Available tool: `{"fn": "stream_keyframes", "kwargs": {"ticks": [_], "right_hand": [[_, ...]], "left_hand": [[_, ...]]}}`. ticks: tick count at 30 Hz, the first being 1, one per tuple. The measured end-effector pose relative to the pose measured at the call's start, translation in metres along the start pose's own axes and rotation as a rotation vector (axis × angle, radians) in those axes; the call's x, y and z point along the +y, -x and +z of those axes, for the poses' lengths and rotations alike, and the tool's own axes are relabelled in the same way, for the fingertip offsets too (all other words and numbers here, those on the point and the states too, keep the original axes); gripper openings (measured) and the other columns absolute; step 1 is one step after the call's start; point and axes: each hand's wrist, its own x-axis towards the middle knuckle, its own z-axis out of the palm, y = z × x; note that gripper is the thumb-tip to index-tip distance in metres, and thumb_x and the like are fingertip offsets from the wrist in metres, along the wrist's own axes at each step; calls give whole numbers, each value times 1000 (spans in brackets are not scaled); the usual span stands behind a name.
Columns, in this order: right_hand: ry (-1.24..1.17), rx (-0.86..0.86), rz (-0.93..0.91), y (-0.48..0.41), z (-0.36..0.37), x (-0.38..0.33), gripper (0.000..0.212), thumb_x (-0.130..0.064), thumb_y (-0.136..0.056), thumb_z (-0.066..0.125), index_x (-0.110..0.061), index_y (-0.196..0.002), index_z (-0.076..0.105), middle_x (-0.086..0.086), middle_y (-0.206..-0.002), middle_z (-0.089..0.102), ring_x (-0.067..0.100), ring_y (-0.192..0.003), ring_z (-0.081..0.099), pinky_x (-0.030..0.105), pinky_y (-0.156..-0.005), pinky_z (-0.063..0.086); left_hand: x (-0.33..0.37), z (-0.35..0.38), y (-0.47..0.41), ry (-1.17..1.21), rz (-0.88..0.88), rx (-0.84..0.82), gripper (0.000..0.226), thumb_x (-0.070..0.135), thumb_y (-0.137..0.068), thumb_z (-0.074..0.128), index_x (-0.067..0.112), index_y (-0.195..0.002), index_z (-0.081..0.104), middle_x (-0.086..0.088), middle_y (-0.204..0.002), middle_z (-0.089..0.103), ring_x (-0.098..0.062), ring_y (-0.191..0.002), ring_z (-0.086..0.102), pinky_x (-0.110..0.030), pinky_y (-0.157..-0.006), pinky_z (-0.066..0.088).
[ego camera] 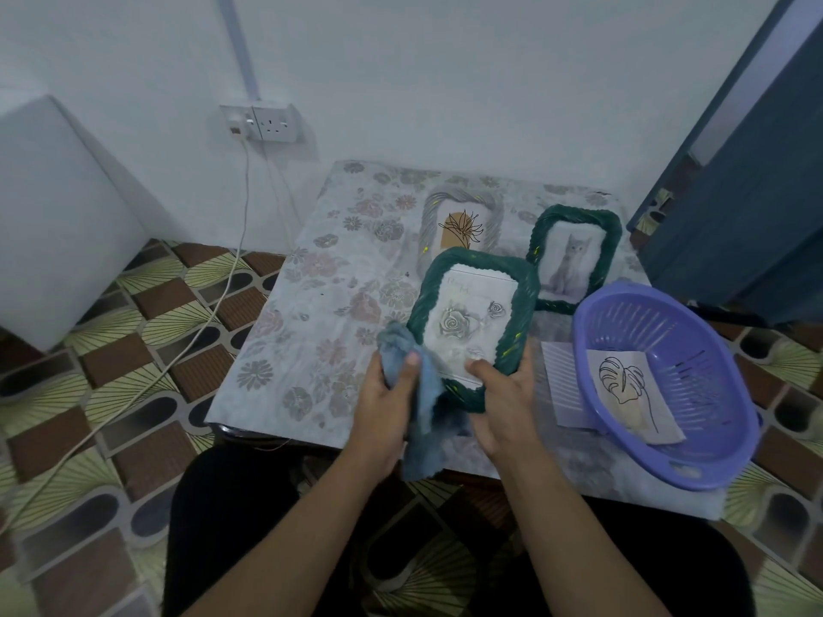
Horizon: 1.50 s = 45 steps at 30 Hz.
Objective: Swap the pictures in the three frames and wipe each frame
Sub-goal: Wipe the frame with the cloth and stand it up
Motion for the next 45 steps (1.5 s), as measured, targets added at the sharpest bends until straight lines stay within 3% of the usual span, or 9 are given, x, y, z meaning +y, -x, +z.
{"fn": "stream_keyframes", "kwargs": {"ticks": [5,11,20,29,31,34,37,41,45], "right_hand": [[-44,54,41,8,3,10,63,25,-84,47,-21,-125,57,8,-105,73,28,-93,69,41,-70,59],[-37,93,87,14,4,17,60,21,-86,49,-28,-116,62,7,-99,74,27,-86,70,49,-70,56],[-95,125,77,11,2,11,55,23,-85,48,-18,-120,59,10,-98,73,27,-81,72,42,-64,58],[-77,112,75,11,-8,19,57,22,-84,52,-22,-121,60,12,-113,70,31,-100,67,43,-76,58],[-102,40,72,12,-10,18,57,11,-81,64,-16,-130,56,16,-125,66,36,-112,63,47,-87,56],[-231,-58,160,9,-18,4,87,-28,-52,89,-11,-132,59,15,-132,62,35,-119,60,49,-100,48],[-331,-137,249,3,-29,-16,97,-42,-51,87,-15,-139,56,13,-138,58,34,-122,59,47,-97,50],[-295,-161,304,-3,-29,-30,89,-27,-59,83,-11,-142,53,14,-142,54,35,-129,53,50,-110,39],[-197,-57,359,-8,-27,-33,55,-4,-68,55,-8,-122,64,14,-129,63,33,-109,63,48,-96,50]], "left_hand": [[-10,2,-11,-130,111,163,18,23,-96,63,7,-101,68,-8,-90,75,-24,-87,72,-35,-74,57],[0,2,-20,-365,106,436,54,46,-100,47,5,-68,63,-4,-61,63,-13,-54,58,-21,-47,43],[-11,-3,-20,-323,169,82,18,26,-97,61,12,-104,68,-3,-94,74,-13,-88,71,-29,-76,57],[3,2,-26,-617,262,305,52,39,-103,44,15,-57,48,3,-50,48,-2,-39,44,-14,-40,29],[7,0,-32,-615,272,263,52,39,-103,45,17,-55,47,3,-49,48,-3,-39,42,-16,-41,30],[13,-10,-41,-551,196,166,51,42,-101,48,12,-60,56,0,-53,54,-5,-46,49,-22,-48,38],[19,-20,-47,-576,142,79,49,44,-99,51,8,-67,60,-1,-55,53,-11,-51,50,-29,-55,39],[29,-19,-45,-579,137,-9,47,44,-99,52,3,-81,66,-7,-67,63,-14,-62,58,-31,-62,45],[36,-15,-40,-593,102,-91,43,44,-100,48,7,-94,69,-6,-75,69,-13,-68,66,-32,-65,50]]}}
